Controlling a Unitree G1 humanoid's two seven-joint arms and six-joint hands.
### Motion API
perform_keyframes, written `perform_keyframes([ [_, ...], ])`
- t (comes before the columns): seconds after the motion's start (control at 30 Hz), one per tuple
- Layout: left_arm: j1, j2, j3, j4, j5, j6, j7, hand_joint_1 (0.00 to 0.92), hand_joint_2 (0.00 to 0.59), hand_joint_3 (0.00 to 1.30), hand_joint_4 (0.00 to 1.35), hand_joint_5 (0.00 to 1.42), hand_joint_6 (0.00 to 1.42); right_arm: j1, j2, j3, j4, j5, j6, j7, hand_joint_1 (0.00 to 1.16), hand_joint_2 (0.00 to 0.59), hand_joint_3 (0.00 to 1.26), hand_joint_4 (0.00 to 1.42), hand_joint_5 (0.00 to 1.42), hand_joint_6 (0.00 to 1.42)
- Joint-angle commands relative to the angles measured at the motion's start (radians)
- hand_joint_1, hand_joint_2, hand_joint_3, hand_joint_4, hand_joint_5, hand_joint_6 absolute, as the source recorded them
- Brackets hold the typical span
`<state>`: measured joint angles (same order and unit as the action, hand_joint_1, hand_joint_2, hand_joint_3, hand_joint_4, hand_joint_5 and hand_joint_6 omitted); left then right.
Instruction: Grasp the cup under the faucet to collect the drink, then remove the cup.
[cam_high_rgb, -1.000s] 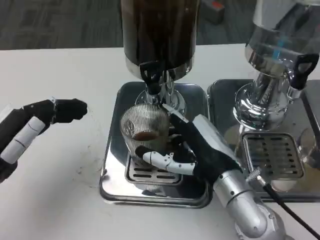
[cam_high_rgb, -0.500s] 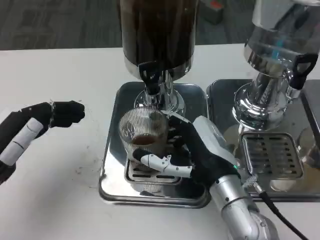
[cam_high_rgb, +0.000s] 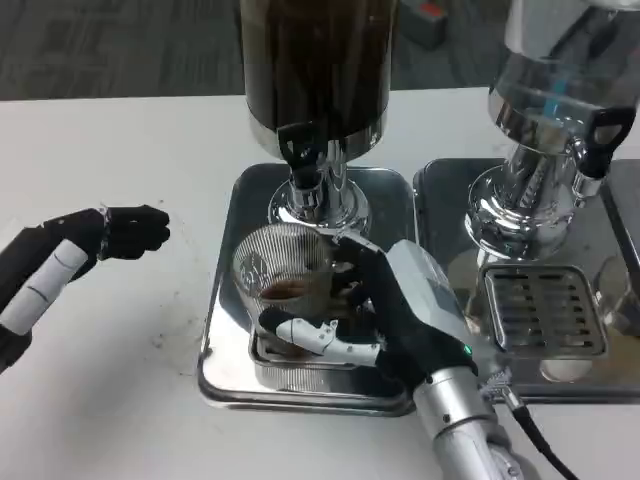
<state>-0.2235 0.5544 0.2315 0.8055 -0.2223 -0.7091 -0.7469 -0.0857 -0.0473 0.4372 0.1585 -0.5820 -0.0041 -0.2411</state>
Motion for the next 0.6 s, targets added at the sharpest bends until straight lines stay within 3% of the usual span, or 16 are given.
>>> perform_keyframes([
  [0.03,0.016,0.014,-0.004,0.0,0.017,-0.003,0.005,0.0,0.132,0.41,0.37,0.32,0.3,0.016,0.011,0.005,0.002,-0.008,-0.041,-0.042,0.61,0.209,0.43,0.47,0.57,0.64],
  [0.6,0.01,0.009,-0.011,0.003,0.018,-0.005,0.002,0.0,0.133,0.4,0.37,0.33,0.31,0.053,0.007,-0.014,-0.021,-0.02,-0.078,-0.129,0.6,0.22,0.48,0.53,0.65,0.76],
])
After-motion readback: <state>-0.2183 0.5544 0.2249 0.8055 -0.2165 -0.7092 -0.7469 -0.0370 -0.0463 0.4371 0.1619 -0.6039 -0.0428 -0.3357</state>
